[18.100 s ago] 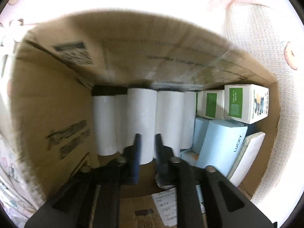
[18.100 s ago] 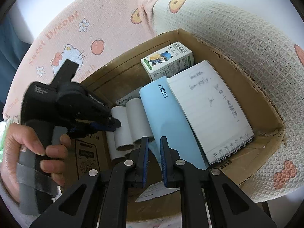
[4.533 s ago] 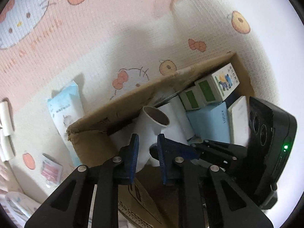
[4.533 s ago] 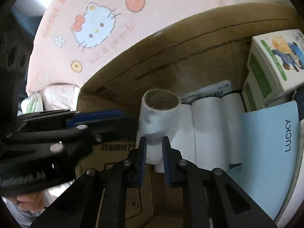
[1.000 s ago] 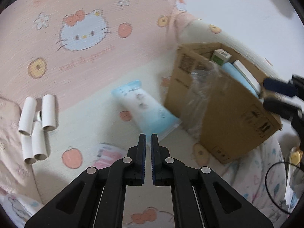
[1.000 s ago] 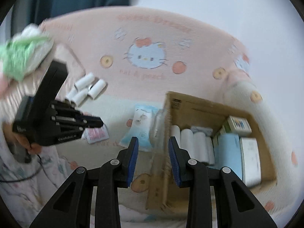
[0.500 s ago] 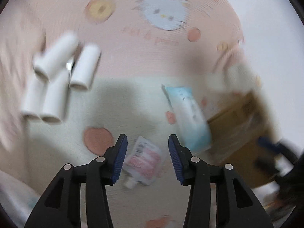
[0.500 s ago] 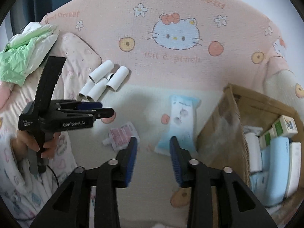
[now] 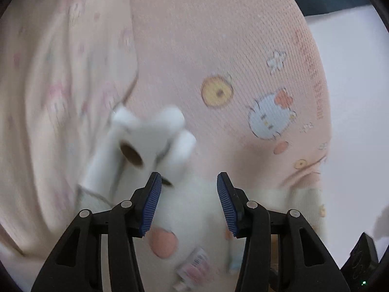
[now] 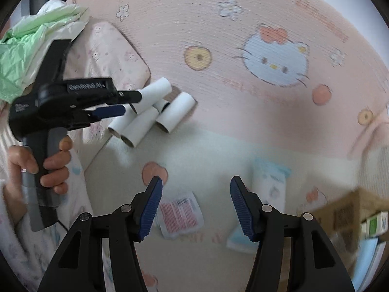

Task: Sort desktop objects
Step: 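Withdraw both open grippers from the box toward the tube cluster, then close both grippers around a white tube in the cluster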

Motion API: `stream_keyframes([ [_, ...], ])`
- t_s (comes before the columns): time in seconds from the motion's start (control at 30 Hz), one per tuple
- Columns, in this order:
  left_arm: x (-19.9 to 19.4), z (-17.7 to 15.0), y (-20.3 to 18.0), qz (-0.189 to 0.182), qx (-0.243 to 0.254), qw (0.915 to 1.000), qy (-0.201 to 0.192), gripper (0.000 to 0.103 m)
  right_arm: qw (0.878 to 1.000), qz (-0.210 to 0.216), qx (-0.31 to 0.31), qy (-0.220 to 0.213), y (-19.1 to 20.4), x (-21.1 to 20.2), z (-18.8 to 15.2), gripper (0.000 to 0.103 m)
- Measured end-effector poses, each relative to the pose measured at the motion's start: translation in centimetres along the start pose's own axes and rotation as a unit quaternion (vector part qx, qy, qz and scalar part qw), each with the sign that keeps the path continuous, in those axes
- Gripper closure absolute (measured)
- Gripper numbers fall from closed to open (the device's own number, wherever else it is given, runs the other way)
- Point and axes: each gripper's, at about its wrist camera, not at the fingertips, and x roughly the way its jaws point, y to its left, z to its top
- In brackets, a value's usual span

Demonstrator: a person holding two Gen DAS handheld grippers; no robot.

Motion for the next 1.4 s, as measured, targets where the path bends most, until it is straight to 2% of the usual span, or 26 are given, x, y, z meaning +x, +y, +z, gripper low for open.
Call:
stream_keyframes([
  [0.07,0.1,1.0,0.0,0.02,0.021,0.9995,-0.011,0.051,1.0,0.006,-0.011,0.002,0.7,0.9,0.9,0.047],
  [0.13,0.1,2.1,0.8,0.009,0.003,0.9996,-0.025,0.051,1.0,0.022,-0.014,0.005,1.2,1.9,2.0,0.047],
  [0.23,1.3,3.2,2.2,0.003,-0.03,0.9995,-0.004,0.051,0.999,0.042,0.0,0.006,1.3,3.4,3.6,0.046],
  [0.3,1.9,3.7,2.9,0.009,-0.044,0.999,0.002,0.051,0.998,0.058,0.016,0.005,1.4,4.5,4.6,0.041],
  [0.43,2.6,4.9,2.9,0.025,-0.031,0.9992,-0.003,0.051,0.993,0.092,0.072,0.001,1.2,6.9,6.1,0.041],
  [0.53,3.7,5.7,3.1,0.034,-0.021,0.9991,0.012,0.051,0.989,0.11,0.096,0.013,1.6,8.9,7.1,0.041],
  [0.63,4.4,5.8,4.4,0.026,-0.052,0.9977,0.033,0.053,0.986,0.12,0.115,0.017,2.1,10.5,8.1,0.041],
  [0.7,4.5,5.7,5.4,0.02,-0.074,0.9962,0.041,0.053,0.984,0.131,0.115,0.023,2.5,11.3,8.9,0.041],
  [0.73,4.6,5.7,5.8,0.031,-0.082,0.9953,0.04,0.053,0.984,0.134,0.112,0.025,2.7,11.7,9.2,0.041],
  [0.9,5.4,6.3,5.2,0.055,-0.059,0.9957,0.045,0.053,0.987,0.136,0.084,0.029,3.6,14.0,10.0,0.041],
  [1.07,6.5,6.2,5.3,0.051,-0.054,0.9948,0.071,0.053,0.985,0.148,0.084,0.041,3.5,16.0,9.7,0.041],
  [1.17,6.9,5.9,5.3,0.033,-0.061,0.9936,0.089,0.053,0.984,0.152,0.087,0.041,3.5,16.5,9.6,0.041],
  [1.27,7.3,5.6,4.7,0.034,-0.044,0.9939,0.096,0.057,0.982,0.159,0.089,0.043,3.7,17.0,9.9,0.041],
  [1.4,8.5,4.9,4.1,0.006,-0.04,0.9901,0.134,0.057,0.983,0.164,0.077,0.018,4.1,16.8,10.5,0.041],
])
